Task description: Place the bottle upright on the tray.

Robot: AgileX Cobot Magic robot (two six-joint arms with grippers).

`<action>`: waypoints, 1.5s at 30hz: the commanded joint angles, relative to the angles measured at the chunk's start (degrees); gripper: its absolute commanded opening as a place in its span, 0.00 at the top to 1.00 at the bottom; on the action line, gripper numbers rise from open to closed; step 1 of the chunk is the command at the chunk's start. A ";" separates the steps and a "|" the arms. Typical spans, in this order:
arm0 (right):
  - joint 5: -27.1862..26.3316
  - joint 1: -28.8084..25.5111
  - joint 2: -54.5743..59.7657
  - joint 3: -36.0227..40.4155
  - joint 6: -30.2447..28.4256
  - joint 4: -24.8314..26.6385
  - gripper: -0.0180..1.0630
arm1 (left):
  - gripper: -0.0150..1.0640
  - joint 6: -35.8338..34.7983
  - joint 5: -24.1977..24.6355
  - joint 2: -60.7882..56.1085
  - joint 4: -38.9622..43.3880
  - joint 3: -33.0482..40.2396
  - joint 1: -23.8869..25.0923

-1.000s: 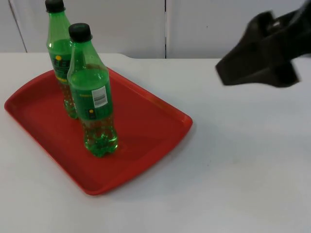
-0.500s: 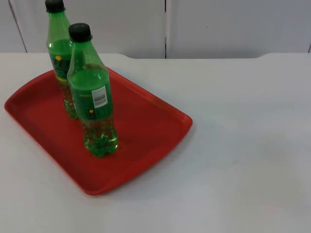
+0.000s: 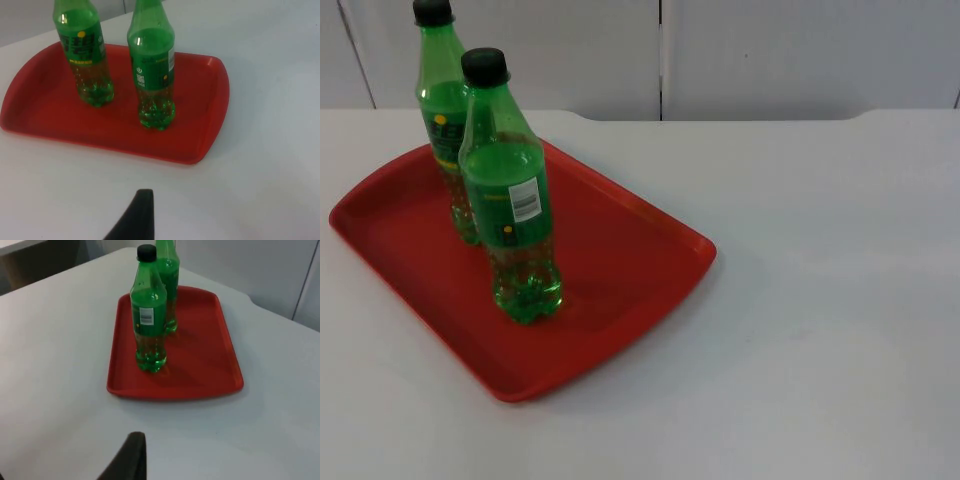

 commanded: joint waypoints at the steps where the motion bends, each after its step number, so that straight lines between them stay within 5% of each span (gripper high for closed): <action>1: 2.14 0.09 -2.35 0.20 -0.28 0.04 0.01 | 0.01 0.14 -0.12 -0.22 0.11 0.30 -0.38; 12: 15.00 0.09 -18.85 0.20 2.49 -0.08 0.01 | 0.01 0.14 -0.12 -0.22 0.11 0.30 -0.38; 22: 25.32 -0.07 -20.00 0.68 3.99 -1.40 0.01 | 0.01 0.23 -0.12 -0.22 0.11 0.30 -0.38; 45: 23.85 -0.07 -20.00 1.33 2.12 -1.28 0.01 | 0.01 0.23 -0.12 -0.22 0.11 0.30 -0.38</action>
